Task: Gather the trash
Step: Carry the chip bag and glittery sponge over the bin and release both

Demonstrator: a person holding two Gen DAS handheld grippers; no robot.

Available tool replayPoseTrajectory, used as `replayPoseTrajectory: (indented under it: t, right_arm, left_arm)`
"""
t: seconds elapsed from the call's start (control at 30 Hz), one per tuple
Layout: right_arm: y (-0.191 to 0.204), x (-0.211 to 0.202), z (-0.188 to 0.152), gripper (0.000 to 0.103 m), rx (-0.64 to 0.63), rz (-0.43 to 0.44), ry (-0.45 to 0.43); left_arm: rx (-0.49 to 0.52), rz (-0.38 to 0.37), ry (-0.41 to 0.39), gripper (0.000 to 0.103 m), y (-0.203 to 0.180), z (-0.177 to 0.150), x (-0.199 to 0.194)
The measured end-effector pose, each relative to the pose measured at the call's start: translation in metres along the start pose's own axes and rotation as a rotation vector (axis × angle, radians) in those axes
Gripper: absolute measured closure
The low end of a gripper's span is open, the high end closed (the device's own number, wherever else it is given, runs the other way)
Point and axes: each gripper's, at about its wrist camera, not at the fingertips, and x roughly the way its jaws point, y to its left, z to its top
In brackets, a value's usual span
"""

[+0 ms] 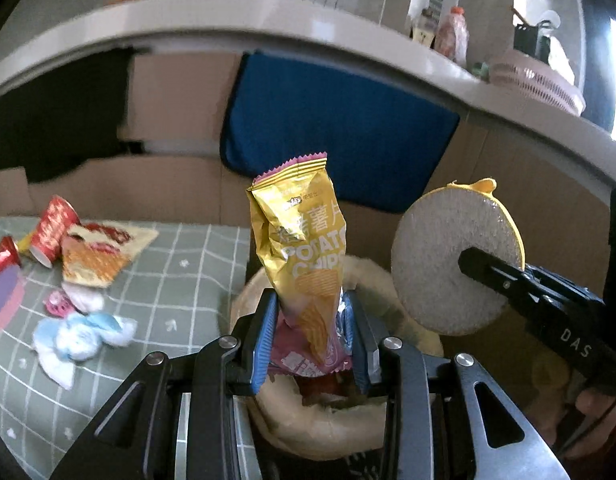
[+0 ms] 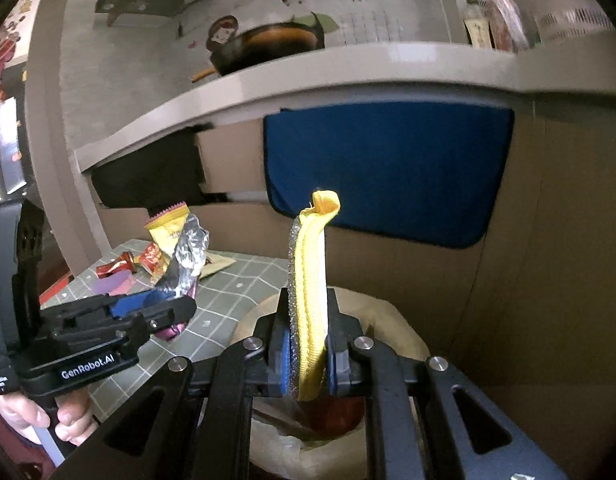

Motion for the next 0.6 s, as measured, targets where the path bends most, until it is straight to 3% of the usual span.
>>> replayPoseTrajectory:
  t: [0.37,0.6]
  right_arm:
    - [-0.023,0.044,-0.025,0.090,0.050,-0.007,0.106]
    - [-0.031,0.055,-0.033,0.090,0.079,0.003,0.134]
  left_arm:
    - [-0.052,-0.051,0.154,0.069,0.009,-0.019,0.055]
    - [-0.103,-0.111,0.170,0.063,0.018,-0.018,0.060]
